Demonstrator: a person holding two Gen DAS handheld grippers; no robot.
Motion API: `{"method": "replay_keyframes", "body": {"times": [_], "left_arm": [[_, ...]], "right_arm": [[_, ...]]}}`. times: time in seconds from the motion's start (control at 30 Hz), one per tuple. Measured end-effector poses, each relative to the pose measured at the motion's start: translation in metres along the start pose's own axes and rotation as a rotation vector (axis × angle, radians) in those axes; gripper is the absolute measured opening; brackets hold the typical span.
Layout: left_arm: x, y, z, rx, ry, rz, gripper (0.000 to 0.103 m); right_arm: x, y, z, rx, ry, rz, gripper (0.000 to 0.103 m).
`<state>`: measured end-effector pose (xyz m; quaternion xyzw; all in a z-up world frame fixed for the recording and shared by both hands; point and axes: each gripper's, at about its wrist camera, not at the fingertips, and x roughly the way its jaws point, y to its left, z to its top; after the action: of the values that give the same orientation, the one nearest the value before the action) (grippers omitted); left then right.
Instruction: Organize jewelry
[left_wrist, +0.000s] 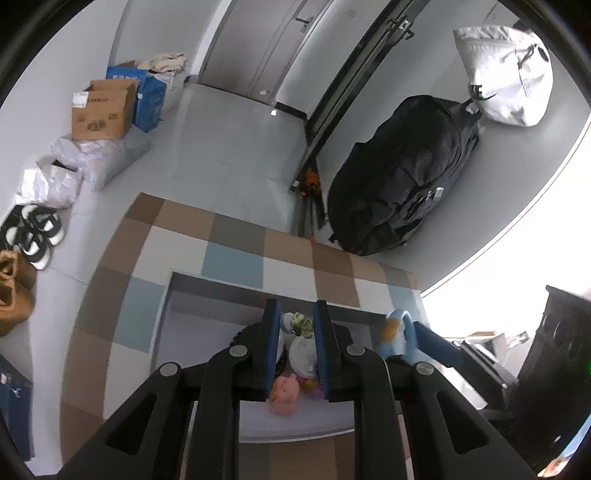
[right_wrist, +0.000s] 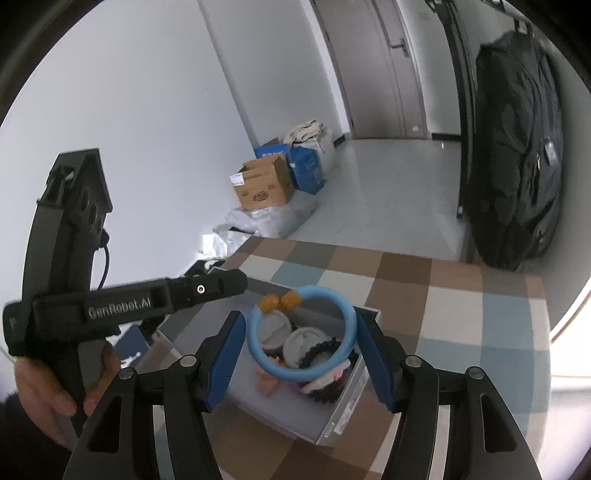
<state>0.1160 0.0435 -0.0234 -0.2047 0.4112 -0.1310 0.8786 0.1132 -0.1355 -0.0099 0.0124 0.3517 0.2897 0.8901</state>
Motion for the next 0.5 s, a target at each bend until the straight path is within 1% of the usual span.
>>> {"method": "replay_keyframes", "body": {"times": [0.07,0.1,0.13,0.17,0.2,0.23,0.27,0.37,0.5], "left_arm": [[0.001,0.002,0.0,-0.017,0.009,0.003,0.016],[0.003,0.003,0.0,-0.029,0.017,0.002,0.023],[0.003,0.005,0.0,-0.044,0.024,-0.001,0.029],[0.003,0.006,-0.001,-0.058,0.029,-0.017,0.039],[0.002,0.006,0.0,-0.068,0.021,-0.026,0.048],[-0.001,0.006,0.0,-0.07,0.008,-0.021,0.052],[-0.004,0.005,0.0,-0.065,-0.008,-0.02,0.056],[-0.01,0.002,0.001,-0.054,-0.033,-0.016,0.059],[-0.009,0.0,0.0,-0.038,-0.025,0.014,0.06]], "right_arm": [[0.001,0.001,0.0,-0.003,0.004,0.015,0.063],[0.0,0.002,0.0,-0.007,0.004,0.021,0.067],[-0.001,0.002,0.0,-0.009,0.0,0.023,0.075],[-0.002,0.002,0.0,-0.007,-0.008,0.021,0.08],[-0.004,0.001,0.0,-0.002,-0.018,0.017,0.088],[-0.007,-0.001,0.0,0.004,-0.029,0.015,0.091],[-0.008,-0.002,0.0,0.009,-0.034,0.014,0.091],[-0.009,-0.006,0.0,0.028,-0.033,-0.005,0.091],[-0.01,-0.012,0.0,0.055,-0.027,-0.013,0.092]]}}
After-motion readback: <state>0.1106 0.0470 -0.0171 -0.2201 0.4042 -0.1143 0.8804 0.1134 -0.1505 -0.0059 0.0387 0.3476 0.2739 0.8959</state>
